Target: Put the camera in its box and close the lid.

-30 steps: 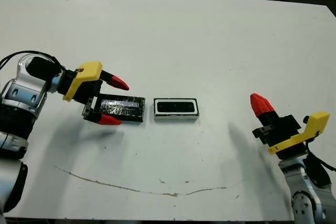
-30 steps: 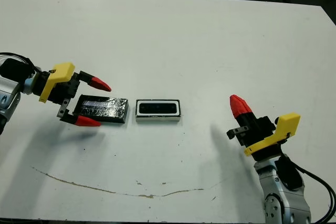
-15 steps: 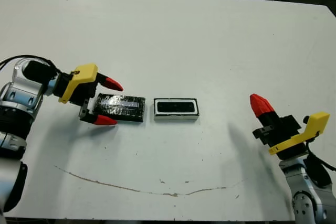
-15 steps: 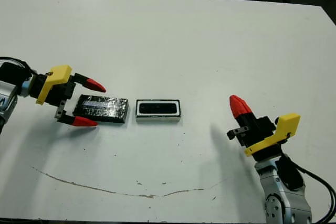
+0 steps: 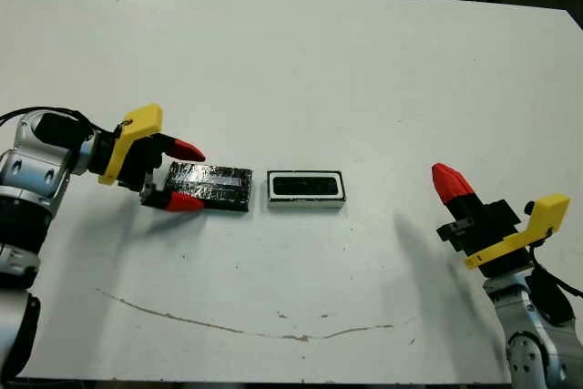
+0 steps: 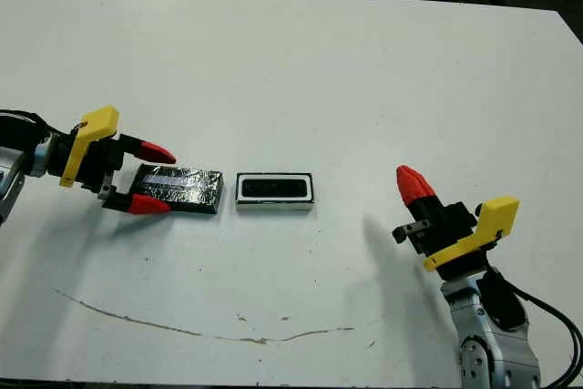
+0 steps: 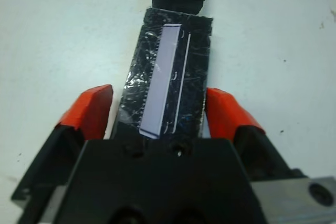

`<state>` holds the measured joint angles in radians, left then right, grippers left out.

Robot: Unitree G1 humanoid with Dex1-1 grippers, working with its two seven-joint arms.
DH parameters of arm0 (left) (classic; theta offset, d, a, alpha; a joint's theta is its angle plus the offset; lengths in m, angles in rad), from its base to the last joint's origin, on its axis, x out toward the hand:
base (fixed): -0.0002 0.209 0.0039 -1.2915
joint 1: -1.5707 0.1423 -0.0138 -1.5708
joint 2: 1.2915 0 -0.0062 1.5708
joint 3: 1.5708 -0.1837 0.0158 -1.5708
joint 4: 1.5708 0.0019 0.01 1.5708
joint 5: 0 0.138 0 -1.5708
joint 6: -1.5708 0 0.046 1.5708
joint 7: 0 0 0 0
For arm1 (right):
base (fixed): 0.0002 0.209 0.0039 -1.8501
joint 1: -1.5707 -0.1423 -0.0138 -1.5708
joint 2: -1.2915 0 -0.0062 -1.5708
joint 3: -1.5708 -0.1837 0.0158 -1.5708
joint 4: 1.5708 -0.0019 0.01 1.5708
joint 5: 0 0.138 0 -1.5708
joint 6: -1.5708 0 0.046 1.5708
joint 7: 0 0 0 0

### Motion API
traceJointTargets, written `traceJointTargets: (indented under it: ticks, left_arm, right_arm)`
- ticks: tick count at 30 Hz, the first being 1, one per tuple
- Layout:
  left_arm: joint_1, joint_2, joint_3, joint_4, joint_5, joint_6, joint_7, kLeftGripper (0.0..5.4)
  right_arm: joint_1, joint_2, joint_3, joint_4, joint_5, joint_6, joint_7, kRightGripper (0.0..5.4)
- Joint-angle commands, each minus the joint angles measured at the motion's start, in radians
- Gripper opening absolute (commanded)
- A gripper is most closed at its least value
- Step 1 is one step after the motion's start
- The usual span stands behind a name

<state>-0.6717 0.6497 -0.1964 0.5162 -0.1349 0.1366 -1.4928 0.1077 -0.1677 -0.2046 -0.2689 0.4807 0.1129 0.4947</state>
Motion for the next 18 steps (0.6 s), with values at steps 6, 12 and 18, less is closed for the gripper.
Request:
traceJointTargets:
  ticks: [6, 12, 18]
  left_arm:
    - [0.000, 0.019, -0.030, 0.026, 0.021, -0.010, -0.056, 3.17]
    - [0.025, 0.004, 0.011, 0.017, -0.012, -0.024, -0.010, 3.17]
    - [0.100, -0.036, 0.098, -0.056, -0.082, 0.006, 0.118, 3.17]
  right_arm:
    - [0.011, -0.018, -0.003, 0.007, -0.009, -0.009, -0.004, 0.00]
    - [0.010, -0.016, -0.003, 0.012, 0.004, -0.006, 0.005, 0.00]
    - [0.011, -0.018, -0.002, 0.010, 0.007, 0.002, 0.003, 0.00]
